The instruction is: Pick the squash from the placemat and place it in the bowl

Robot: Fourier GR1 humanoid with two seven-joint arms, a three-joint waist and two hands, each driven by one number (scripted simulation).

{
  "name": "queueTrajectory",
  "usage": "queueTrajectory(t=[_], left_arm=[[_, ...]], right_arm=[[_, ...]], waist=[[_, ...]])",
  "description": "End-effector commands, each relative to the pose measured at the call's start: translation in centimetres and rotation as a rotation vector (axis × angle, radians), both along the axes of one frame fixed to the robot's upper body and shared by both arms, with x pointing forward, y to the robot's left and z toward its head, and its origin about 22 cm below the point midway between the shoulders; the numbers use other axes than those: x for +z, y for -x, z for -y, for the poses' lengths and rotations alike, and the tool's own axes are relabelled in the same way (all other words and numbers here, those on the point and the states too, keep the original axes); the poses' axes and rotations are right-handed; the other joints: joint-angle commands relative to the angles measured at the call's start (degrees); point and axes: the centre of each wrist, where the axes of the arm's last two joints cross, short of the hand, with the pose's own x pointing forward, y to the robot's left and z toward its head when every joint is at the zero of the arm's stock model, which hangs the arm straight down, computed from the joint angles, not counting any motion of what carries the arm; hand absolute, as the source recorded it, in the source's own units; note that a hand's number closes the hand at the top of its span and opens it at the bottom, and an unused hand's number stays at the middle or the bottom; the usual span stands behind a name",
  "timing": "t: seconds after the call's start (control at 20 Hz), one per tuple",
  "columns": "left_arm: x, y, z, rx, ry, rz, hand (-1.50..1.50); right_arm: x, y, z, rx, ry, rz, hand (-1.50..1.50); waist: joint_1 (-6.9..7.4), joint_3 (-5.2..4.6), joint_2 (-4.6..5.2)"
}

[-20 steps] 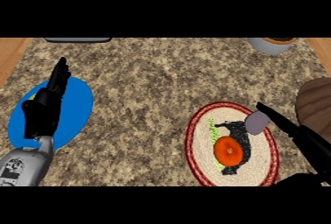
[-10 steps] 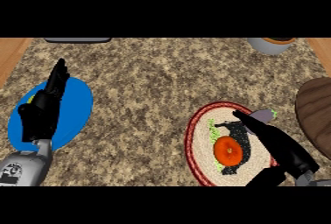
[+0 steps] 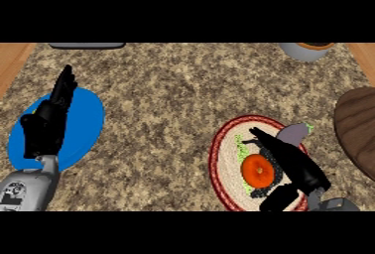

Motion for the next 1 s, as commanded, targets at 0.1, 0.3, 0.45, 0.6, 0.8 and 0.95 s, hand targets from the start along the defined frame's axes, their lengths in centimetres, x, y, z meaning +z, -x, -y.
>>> queueTrajectory(t=[0.1, 0.3, 0.45, 0.6, 0.8, 0.95], left_arm=[[0.7, -0.6, 2.0, -0.003, 0.005, 0.001, 0.00], [0.9, 1.3, -0.2, -0.003, 0.009, 0.004, 0.00], [-0.3, 0.4, -0.8, 0.000, 0.009, -0.001, 0.00], [-0.4, 0.7, -1.7, 0.006, 0.005, 0.006, 0.00], [0.2, 0.9, 0.5, 0.003, -0.003, -0.006, 0.00], [0.5, 1.7, -0.1, -0.003, 0.002, 0.000, 0.00]], right_arm=[[-2.8, -1.7, 0.1, 0.014, -0.006, -0.018, -1.50], [-2.9, -2.6, -1.2, 0.041, 0.018, -0.021, -1.50], [-3.6, -1.8, 0.9, 0.099, 0.069, 0.052, 1.50], [-4.1, -2.4, -3.3, 0.101, 0.059, 0.077, 1.50], [-4.3, -1.0, -1.1, 0.090, 0.025, 0.094, 1.50], [-5.4, -0.9, -1.2, 0.110, -0.005, 0.131, 1.50]], waist=[[0.03, 0.01, 0.01], [0.23, 0.00, -0.03], [0.10, 0.01, -0.01], [0.16, 0.00, 0.01], [-0.04, 0.00, -0.04], [0.06, 0.00, -0.04]])
